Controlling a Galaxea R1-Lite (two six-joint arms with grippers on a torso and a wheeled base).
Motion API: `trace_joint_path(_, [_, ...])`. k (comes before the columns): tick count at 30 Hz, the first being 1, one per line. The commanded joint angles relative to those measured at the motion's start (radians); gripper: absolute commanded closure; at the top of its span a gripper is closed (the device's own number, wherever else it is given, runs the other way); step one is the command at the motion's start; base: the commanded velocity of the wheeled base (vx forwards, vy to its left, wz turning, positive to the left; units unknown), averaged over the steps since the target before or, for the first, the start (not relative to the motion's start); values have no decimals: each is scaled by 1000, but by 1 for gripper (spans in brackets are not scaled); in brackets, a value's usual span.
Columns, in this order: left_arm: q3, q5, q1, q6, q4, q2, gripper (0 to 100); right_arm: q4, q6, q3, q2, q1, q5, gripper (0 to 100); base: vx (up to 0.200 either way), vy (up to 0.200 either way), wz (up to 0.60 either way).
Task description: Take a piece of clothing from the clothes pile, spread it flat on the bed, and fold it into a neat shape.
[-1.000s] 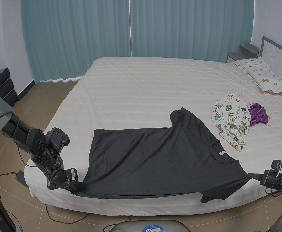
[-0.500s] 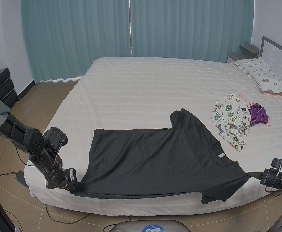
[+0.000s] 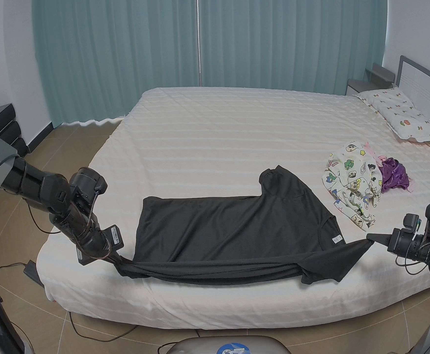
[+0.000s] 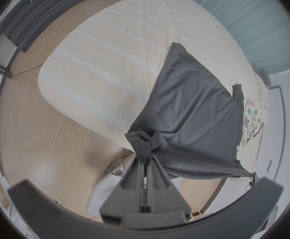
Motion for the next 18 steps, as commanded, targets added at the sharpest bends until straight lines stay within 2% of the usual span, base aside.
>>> trace_joint_path(1, [-93,-2,1,-14,-1,138,100,66,8,-128,91,57,-34,100,0,0,0])
trace_joint_path(4, [-133,-13,1,-42,2,167,100,95,8,-172,125,70,-51,100,0,0,0])
trace_joint_path(5, [-173,-27,-3,-81,-2,201,100,117,8,-214,157,80,-70,100,0,0,0])
trace_joint_path(14, [-353,-16,1,-201,4,336,100,132,13,-318,262,136,-143,100,0,0,0])
trace_joint_path(18, [-380,-14,1,-219,4,348,100,132,16,-358,294,143,-172,100,0,0,0])
